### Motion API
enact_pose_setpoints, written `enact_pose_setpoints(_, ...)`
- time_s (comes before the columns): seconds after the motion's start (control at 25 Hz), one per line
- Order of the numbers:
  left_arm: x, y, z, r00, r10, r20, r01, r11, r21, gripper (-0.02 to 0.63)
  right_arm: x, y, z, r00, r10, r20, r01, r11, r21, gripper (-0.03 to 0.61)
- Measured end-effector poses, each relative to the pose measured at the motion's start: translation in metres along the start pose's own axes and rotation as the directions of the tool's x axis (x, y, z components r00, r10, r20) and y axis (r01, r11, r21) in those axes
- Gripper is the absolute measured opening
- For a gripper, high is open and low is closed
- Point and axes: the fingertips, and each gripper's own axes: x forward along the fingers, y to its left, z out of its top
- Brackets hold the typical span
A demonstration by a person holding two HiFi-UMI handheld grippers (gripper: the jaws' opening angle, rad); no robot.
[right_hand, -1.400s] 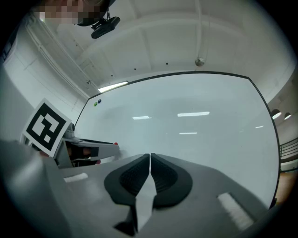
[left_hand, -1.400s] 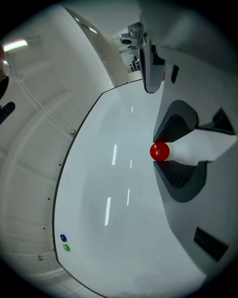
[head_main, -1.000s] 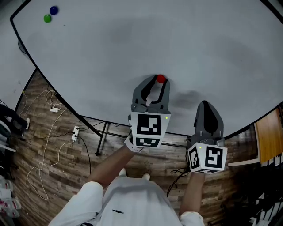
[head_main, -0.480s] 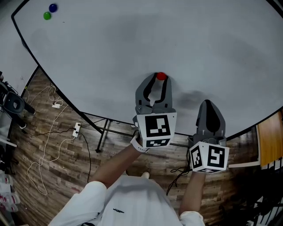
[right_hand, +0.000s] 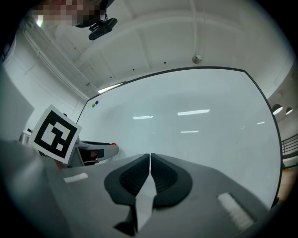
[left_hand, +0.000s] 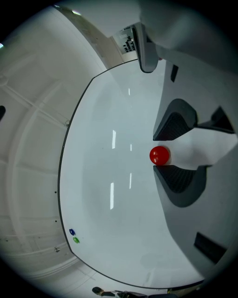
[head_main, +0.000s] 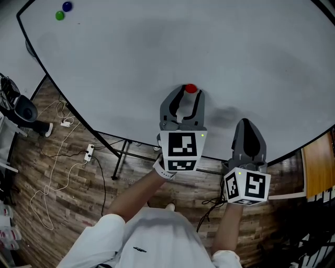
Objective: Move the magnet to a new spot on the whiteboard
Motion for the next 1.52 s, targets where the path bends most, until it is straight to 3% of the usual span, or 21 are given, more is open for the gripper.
enact_pose_setpoints(0.6,-0.039,0.005,0.013,0.998,-0.068,0.013,0.068,0.998,0.016,0.146,-0.009,0.028,0.011,1.000,0.000,0.010,0.000,1.000,0.005,0.005)
enact_pose_setpoints(1.04,-0.078,0.026,0.014,0.990,-0.141,0.012,0.141,0.990,0.018,0.017,-0.013,0.065,0.016,0.999,0.022,0.038,-0.023,0.999,0.024,0.005)
enact_pose_setpoints(1.32,-0.104,0.041,0.000,0.980,-0.199,-0.030,0.199,0.980,0.016,0.006,-0.017,0.084,0.009,0.999,0.023,0.033,-0.024,0.999,0.022,0.005)
enact_pose_setpoints(1.52,-0.120,0.052,-0.012,0.980,-0.195,-0.047,0.196,0.981,0.010,0.006,-0.022,0.089,0.003,0.999,0.027,0.024,-0.027,1.000,0.015,0.005)
